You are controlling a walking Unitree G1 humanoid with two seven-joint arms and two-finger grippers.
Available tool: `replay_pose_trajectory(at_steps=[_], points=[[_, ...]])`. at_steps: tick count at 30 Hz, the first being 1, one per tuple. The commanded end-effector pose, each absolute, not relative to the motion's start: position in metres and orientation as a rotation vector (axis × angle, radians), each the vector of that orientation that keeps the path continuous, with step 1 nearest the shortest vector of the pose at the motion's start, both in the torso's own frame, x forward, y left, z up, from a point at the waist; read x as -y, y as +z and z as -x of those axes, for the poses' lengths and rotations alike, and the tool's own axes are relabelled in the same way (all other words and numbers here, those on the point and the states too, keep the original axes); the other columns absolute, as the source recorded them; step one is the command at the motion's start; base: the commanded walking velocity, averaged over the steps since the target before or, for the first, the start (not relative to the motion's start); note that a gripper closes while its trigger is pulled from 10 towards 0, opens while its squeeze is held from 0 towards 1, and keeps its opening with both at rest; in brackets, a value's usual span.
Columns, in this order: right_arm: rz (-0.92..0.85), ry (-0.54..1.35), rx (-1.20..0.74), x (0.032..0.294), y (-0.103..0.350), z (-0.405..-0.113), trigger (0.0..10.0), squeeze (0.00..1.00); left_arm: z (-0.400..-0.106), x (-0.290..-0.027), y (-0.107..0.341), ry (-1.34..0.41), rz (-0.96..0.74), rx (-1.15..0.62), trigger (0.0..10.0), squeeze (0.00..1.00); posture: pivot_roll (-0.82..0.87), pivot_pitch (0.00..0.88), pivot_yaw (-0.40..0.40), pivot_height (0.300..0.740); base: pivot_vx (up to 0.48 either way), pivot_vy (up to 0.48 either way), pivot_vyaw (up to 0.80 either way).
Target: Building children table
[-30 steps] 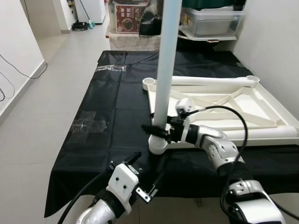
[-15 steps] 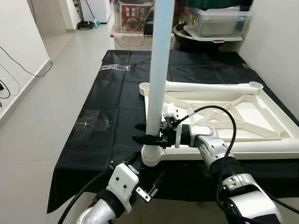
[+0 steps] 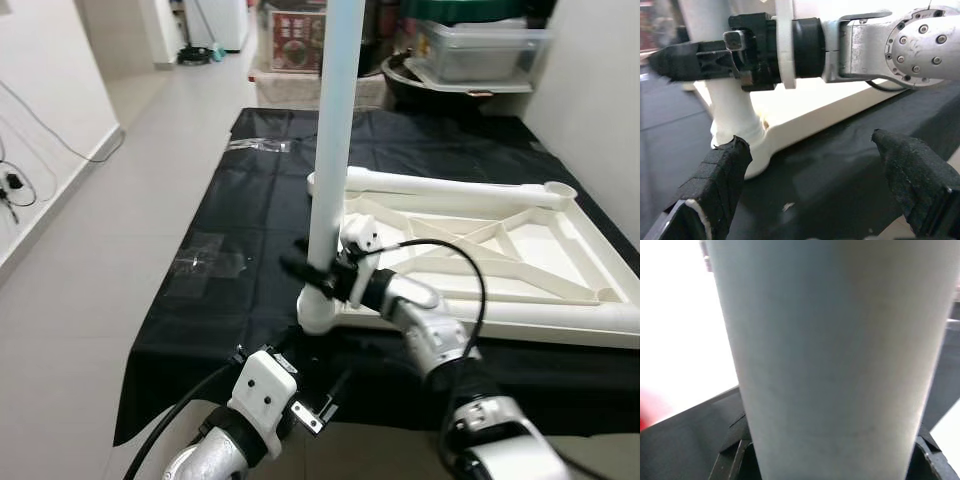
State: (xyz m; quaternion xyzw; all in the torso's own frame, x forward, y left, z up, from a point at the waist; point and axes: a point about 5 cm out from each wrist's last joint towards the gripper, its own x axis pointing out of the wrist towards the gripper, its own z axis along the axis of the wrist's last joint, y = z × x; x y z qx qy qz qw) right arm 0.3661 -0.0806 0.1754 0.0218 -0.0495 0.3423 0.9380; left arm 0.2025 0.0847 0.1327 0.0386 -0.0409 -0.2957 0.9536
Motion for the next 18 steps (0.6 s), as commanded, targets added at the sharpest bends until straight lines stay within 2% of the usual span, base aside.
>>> replay_pose_trajectory(at_steps=[1,3,7,13,17,18], points=[[-0.103,0.275,0.107,0.117,0.171,-0.371,0.0,0.0,-0.2,-0.084,0.129,-0.605,-0.078,0.065,10.0,0.0,0.14,0.083,-0.048,0.74,0.0,0.0,0.0],[-0.066,0.023,0.1,0.133,0.168,-0.365,0.0,0.0,-0.2,-0.084,0.129,-0.606,-0.079,0.064,10.0,0.0,0.14,0.082,-0.05,0.74,0.0,0.0,0.0],[-0.112,-0.219,0.083,0.14,0.166,-0.348,0.0,0.0,-0.2,-0.084,0.128,-0.607,-0.078,0.063,10.0,0.0,0.13,0.081,-0.049,0.74,0.0,0.0,0.0],[-0.17,-0.35,0.024,0.127,0.16,-0.336,0.0,0.0,-0.2,-0.084,0.128,-0.609,-0.077,0.063,10.0,0.0,0.13,0.079,-0.049,0.74,0.0,0.0,0.0],[-0.208,-0.339,-0.014,0.112,0.154,-0.336,0.0,0.0,-0.2,-0.083,0.128,-0.611,-0.076,0.063,10.0,0.0,0.13,0.075,-0.052,0.74,0.0,0.0,0.0],[-0.216,-0.309,-0.014,0.106,0.154,-0.337,9.8,0.0,-0.199,-0.082,0.128,-0.612,-0.075,0.063,10.0,0.0,0.13,0.076,-0.053,0.74,0.0,0.0,0.0]])
